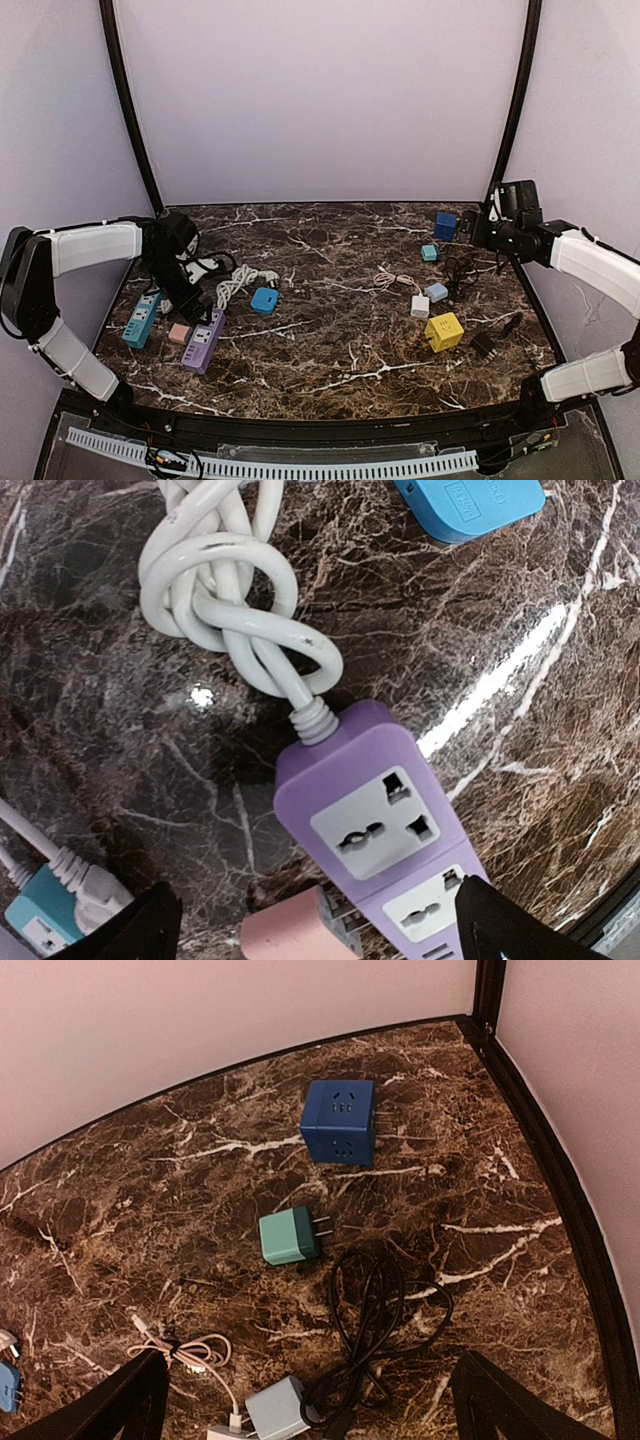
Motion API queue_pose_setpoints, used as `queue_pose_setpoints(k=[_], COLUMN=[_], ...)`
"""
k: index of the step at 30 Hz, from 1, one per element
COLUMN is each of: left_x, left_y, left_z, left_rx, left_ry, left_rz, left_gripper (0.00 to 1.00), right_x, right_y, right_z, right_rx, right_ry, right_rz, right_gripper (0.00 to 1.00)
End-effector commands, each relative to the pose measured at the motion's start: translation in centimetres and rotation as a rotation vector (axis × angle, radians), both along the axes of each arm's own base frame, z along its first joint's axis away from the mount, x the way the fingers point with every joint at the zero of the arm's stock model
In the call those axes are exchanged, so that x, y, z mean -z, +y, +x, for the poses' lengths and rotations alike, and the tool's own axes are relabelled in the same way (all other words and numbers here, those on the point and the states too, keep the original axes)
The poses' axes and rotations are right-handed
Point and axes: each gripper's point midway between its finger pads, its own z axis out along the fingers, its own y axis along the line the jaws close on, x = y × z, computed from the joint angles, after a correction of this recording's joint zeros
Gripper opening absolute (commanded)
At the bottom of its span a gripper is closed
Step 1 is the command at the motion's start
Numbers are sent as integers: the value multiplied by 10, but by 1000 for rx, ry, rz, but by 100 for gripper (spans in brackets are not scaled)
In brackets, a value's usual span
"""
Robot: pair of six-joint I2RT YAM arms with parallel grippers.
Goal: Insert the plug
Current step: Pick up the socket from the center of the board.
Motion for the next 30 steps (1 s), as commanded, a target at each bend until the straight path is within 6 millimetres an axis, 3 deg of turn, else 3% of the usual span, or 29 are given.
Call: queue_pose_setpoints(k=[1,3,9,17,22,25,29,30], left_x=[13,16,30,51,56,54,40,30], left_y=[-15,-23,-23,-32,-25,-21,-24,-28], left_z=[-10,-13,-8,-27,-26,-19,7,19], left_rx=[-38,-37,-45,55,57,51,39,35], left_ry=[73,84,63,119,128,104,24,-12], left_rz=[-83,-122,-64,33,87,117,137,129], left_gripper=[96,93,87,71,52,35,9,6], right_x=[30,36,46,53,51,47,39,37], right_y=[-5,-3,4,11,13,15,20,20], right_z=[-10,-11,-11,-10,-11,-10,-8,-8], right_rx=[43,40,33,20,13,6,-7,-9], right_ry=[100,122,152,172,166,150,126,120], right_rz=[-34,-42,-38,-52,-52,-51,-42,-41], right_gripper=[99,99,99,99,99,99,99,99])
